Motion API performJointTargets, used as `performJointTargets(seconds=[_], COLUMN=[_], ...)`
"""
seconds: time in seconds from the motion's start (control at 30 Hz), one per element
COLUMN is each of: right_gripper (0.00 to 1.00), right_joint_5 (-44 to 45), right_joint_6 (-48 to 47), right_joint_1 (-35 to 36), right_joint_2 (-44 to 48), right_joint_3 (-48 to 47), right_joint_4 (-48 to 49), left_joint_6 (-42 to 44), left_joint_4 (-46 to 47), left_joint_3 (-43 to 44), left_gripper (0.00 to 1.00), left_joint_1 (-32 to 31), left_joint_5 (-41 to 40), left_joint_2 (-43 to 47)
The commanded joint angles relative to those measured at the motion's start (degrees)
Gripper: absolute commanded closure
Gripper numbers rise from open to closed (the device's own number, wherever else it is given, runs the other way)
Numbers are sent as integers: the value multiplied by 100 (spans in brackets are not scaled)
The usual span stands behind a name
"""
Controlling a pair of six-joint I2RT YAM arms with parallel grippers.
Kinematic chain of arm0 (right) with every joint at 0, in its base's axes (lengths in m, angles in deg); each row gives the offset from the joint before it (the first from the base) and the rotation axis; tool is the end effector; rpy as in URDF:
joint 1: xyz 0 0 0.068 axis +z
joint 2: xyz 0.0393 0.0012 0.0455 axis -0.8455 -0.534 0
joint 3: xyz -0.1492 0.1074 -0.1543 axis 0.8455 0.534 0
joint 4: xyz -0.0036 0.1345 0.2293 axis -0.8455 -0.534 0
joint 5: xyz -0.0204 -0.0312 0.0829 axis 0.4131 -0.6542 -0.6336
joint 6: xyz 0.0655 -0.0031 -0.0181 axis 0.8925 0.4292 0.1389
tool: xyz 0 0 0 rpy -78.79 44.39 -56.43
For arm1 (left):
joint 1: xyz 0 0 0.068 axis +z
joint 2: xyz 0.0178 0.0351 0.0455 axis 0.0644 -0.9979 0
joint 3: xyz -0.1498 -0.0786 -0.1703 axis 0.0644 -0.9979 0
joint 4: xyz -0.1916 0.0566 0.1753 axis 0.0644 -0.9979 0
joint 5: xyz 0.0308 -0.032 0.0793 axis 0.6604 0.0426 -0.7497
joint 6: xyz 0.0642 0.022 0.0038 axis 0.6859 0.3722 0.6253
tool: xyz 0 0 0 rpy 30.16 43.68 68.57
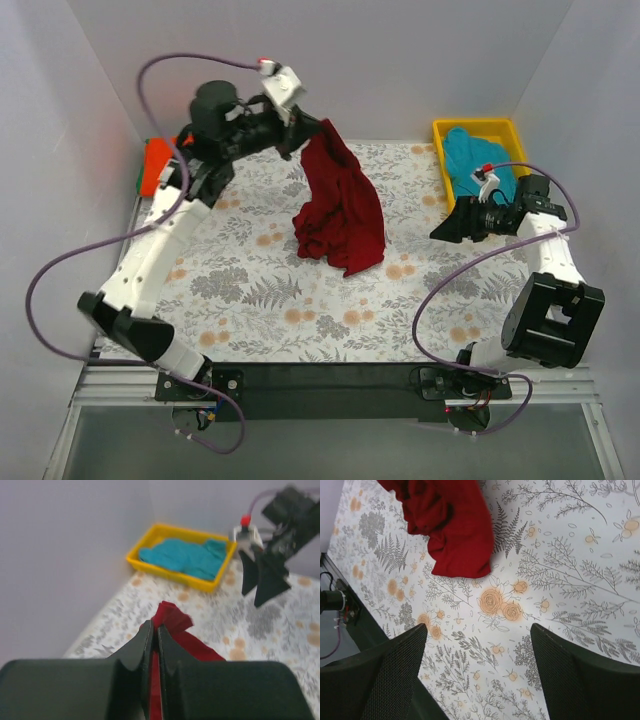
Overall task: Fold and stack the t-shirts
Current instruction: Flatten the tshirt out
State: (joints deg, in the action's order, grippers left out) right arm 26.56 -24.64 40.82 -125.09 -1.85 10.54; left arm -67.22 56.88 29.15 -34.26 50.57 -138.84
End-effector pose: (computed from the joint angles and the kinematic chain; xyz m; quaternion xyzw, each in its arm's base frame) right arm 0.2968 -0.0446 0.2184 -0.1275 0.8654 0.3445 0.3409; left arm 0.3047 -0.2131 0.4372 0.2183 0.7325 -0.4634 0.4484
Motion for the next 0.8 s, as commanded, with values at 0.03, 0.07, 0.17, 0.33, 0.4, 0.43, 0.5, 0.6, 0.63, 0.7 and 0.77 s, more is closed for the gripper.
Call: performJointTargets(seconds=[0.03, 0.07, 0.17, 0.33, 0.4, 0.43, 0.5, 0.6, 0.63, 0.7, 0.77], right_gripper=[9, 9, 10, 12, 17, 25, 34, 47, 48, 46, 35], right_joint_5=[325, 588, 1037, 1741, 1873, 1926, 2023, 2128, 2198, 2531, 2934], right_joint_6=[363, 408, 539, 646, 619, 602, 523, 523, 523, 523, 575], right_joint_1=[740, 898, 1610, 2674, 2946, 3034, 3262, 3570, 3676, 4000, 4195], right_joint_2=[234, 234, 94, -398, -635, -688, -689, -610, -566, -504, -504], right_joint_3=[-8, 62, 159, 273, 291, 317, 370, 492, 519, 677, 808], right_joint_4=[975, 1081, 1502, 1864, 2012, 2057, 2180, 2198, 2224, 2286, 2435], left_joint_6=[-951, -978, -995, -1092, -997, -970, -952, -882, -855, -881, -925], left_joint_4=[163, 242, 725, 761, 796, 796, 814, 858, 858, 858, 867], left_joint_3=[95, -45, -711, -1311, -1592, -1663, -1830, -1954, -1989, -1989, -1980], left_gripper=[100, 100, 100, 100, 100, 100, 100, 100, 100, 100, 100], left_joint_1=[786, 894, 1428, 2230, 2406, 2467, 2547, 2643, 2670, 2766, 2837], left_joint_5=[-429, -648, -1185, -1011, -1010, -1037, -1072, -1203, -1239, -1274, -1222], left_joint_2=[686, 774, 1178, 1416, 1504, 1513, 1522, 1452, 1408, 1329, 1232])
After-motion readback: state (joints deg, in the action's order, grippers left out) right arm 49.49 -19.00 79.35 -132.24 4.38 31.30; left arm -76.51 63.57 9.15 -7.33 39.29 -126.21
